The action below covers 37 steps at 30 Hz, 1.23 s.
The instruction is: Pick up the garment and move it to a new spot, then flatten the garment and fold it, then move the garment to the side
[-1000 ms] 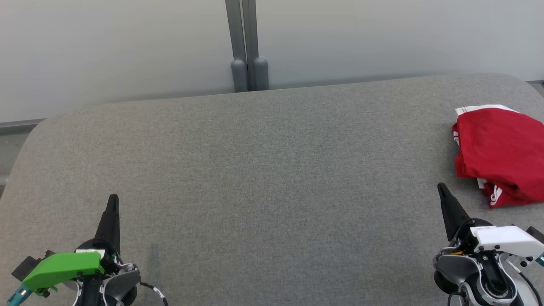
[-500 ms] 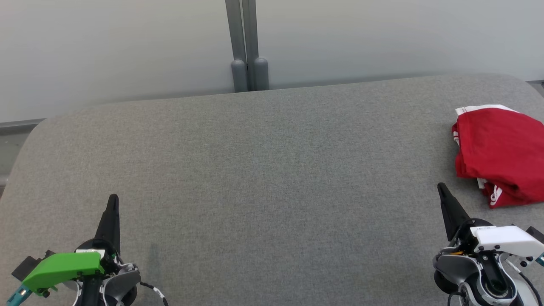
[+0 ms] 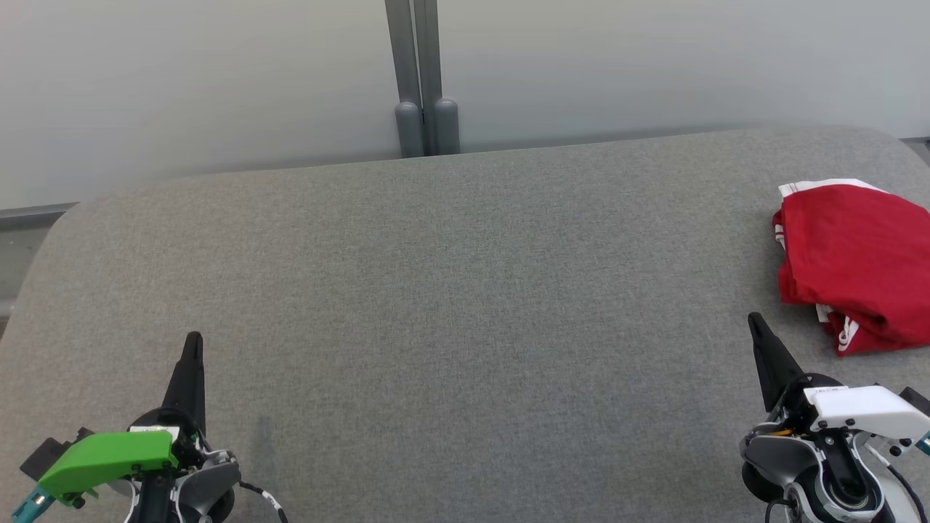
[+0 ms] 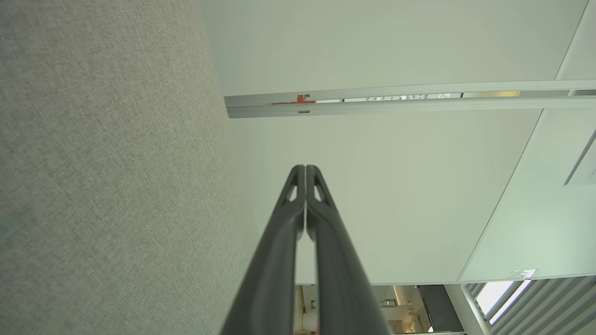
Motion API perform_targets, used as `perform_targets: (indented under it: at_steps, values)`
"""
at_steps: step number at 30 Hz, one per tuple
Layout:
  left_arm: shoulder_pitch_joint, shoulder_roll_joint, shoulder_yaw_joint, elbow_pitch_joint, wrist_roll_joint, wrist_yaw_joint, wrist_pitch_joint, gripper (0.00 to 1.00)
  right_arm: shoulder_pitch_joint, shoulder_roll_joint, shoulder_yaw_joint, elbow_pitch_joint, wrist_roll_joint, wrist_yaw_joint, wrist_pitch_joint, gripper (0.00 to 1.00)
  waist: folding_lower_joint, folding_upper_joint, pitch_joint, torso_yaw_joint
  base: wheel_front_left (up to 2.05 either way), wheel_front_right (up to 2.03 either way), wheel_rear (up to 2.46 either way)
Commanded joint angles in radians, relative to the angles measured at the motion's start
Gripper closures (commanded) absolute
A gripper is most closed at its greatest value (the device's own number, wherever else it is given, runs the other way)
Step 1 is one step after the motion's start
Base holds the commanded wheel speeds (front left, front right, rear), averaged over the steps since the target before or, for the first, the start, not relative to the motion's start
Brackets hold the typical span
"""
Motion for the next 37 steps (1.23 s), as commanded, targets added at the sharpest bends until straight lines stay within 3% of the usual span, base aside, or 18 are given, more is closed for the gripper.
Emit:
perform_targets:
  at_steps: [1,37]
  values:
    - [-0.012,0.007,0.003,0.000,-0.001,-0.005,0.004,1.00,-0.006,-0.001,-0.002,-0.004,0.007,0.000,0.003,1.00,0.0000,-0.0001,0.000,0.000,0.00,0.00,0.00]
    - [-0.012,0.007,0.003,0.000,-0.001,-0.005,0.004,1.00,-0.006,-0.001,-0.001,-0.004,0.007,0.001,0.003,1.00,0.0000,-0.0001,0.000,0.000,0.00,0.00,0.00]
